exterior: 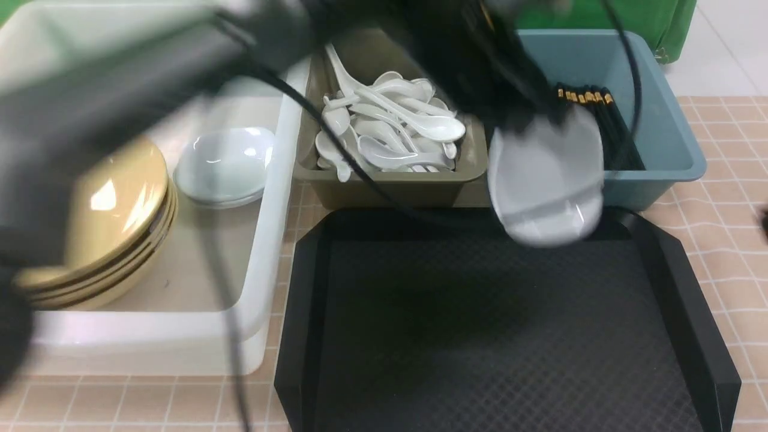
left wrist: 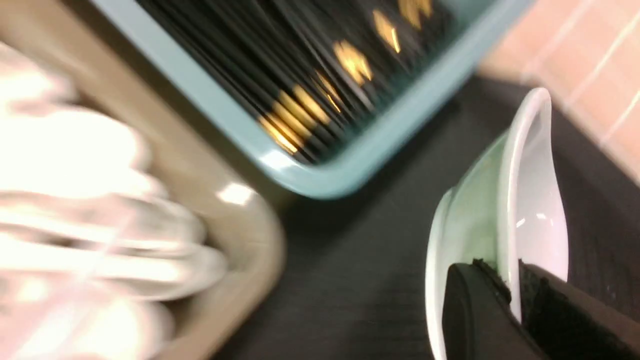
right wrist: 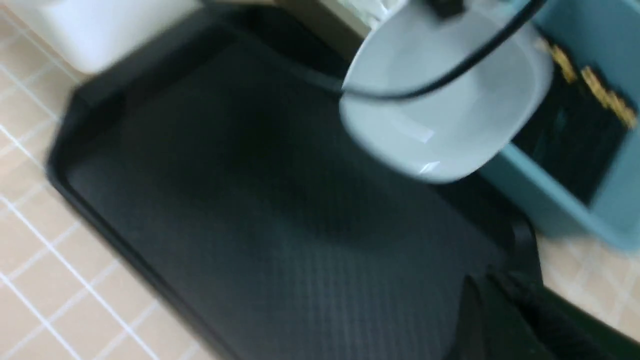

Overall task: On brown table put chopsticks spoon bowls plates into blue grey white boxes.
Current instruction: 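Place the white bowl into the white bin with the other dishes with the left gripper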

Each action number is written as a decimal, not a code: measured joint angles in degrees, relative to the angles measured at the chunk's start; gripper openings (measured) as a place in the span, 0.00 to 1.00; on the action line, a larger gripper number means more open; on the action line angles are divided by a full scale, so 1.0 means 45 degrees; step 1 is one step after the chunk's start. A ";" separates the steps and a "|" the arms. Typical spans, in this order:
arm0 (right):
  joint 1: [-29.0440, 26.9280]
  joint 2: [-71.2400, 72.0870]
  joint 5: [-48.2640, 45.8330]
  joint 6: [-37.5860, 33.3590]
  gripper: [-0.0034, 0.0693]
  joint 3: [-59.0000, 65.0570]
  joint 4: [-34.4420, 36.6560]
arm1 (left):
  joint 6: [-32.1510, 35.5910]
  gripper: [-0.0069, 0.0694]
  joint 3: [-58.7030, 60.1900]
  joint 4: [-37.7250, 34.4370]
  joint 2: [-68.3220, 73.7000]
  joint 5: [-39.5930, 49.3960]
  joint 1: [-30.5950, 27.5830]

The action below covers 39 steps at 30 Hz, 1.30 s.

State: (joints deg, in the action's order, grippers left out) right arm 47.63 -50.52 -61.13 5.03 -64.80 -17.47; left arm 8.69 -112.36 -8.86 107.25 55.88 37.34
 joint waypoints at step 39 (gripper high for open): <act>0.1324 -1.0991 0.2025 -0.5834 0.11 -0.9734 0.2974 | 0.6508 0.10 0.3293 -0.4392 0.1563 -0.2028 -0.9852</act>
State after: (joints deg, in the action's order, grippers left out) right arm 53.59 -99.98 -52.02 -21.22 -108.60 -4.08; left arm 37.98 -97.55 -28.63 114.29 46.75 -6.99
